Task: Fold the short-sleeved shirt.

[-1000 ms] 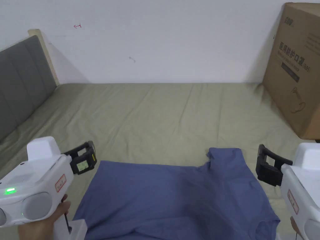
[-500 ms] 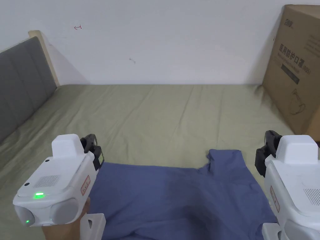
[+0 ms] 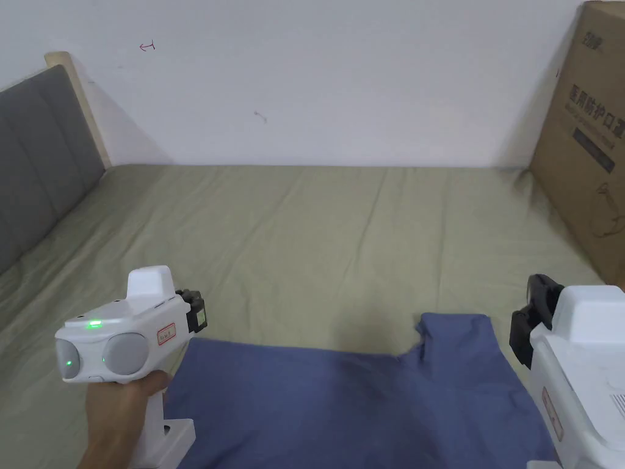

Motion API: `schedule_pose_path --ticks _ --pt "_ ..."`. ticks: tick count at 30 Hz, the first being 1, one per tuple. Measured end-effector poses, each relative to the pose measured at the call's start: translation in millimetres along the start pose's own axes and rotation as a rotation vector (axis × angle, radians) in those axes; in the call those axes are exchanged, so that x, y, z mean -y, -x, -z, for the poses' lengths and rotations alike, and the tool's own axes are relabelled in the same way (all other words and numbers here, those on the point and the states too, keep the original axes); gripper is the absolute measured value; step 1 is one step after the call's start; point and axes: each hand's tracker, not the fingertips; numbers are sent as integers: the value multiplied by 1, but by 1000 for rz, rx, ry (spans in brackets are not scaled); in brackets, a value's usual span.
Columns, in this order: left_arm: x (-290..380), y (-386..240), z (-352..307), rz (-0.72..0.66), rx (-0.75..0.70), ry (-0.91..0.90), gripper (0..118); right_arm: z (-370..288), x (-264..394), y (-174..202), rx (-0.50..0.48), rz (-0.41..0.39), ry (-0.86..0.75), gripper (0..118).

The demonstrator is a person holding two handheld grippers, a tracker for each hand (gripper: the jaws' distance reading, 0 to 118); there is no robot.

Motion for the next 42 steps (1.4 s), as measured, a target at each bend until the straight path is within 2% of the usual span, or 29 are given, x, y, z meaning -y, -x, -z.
schedule_pose_path --ticks 5,7,8,9,10,11,12,13,16,17,18,19,22,23,24,25,28,29,30,31,32,33,34,38,41,42 --pt "2 25 88 60 -66 160 0 44 10 3 -1 6 52 0" --pt "4 38 120 3 -72 226 5 62 15 6 2 10 68 0" --pt "6 45 134 -15 -76 274 16 70 16 7 2 12 77 0" --pt "9 50 145 -32 -83 309 35 77 18 8 2 13 83 0" --pt "12 55 160 -41 -103 357 70 84 21 9 2 12 90 0" --pt "16 60 171 -43 -118 403 92 90 24 10 1 12 98 0" --pt "20 62 178 -41 -131 417 103 96 26 11 0 10 106 0" --pt "24 64 185 -25 -140 424 104 102 29 13 -1 9 113 0" --pt "34 68 201 8 -146 435 101 113 38 15 -2 4 139 0" --pt "38 68 206 17 -143 464 90 116 41 16 -1 2 147 0" --pt "41 68 209 23 -146 485 72 117 44 16 0 2 155 0" --pt "46 68 213 20 -132 496 43 118 47 15 0 3 163 0" --pt "54 60 212 66 -141 483 37 120 53 12 -2 4 189 0" --pt "52 59 213 70 -144 492 29 120 56 11 0 8 195 0" --pt "50 57 211 74 -145 489 9 121 57 9 0 15 205 0" --pt "48 55 209 78 -131 474 0 123 58 6 2 30 221 0" --pt "47 47 200 132 -133 441 0 136 66 -11 9 86 275 0" --pt "44 45 192 128 -136 403 0 145 69 -16 21 96 315 2" --pt "40 45 183 111 -123 371 0 152 74 -24 23 115 342 10" --pt "36 44 171 94 -99 330 0 163 80 -32 28 138 380 38" --pt "32 43 161 90 -85 305 0 173 84 -38 37 122 435 68" --pt "29 42 152 80 -70 289 0 184 90 -43 36 135 473 93" --pt "27 43 143 77 -64 281 0 197 98 -49 34 138 517 108" --pt "21 44 122 85 -54 251 0 242 131 -62 -6 163 653 109" --pt "18 40 113 89 -49 244 0 267 158 -59 -32 109 747 107" --pt "18 40 112 88 -49 243 0 266 163 -52 -32 121 778 105"
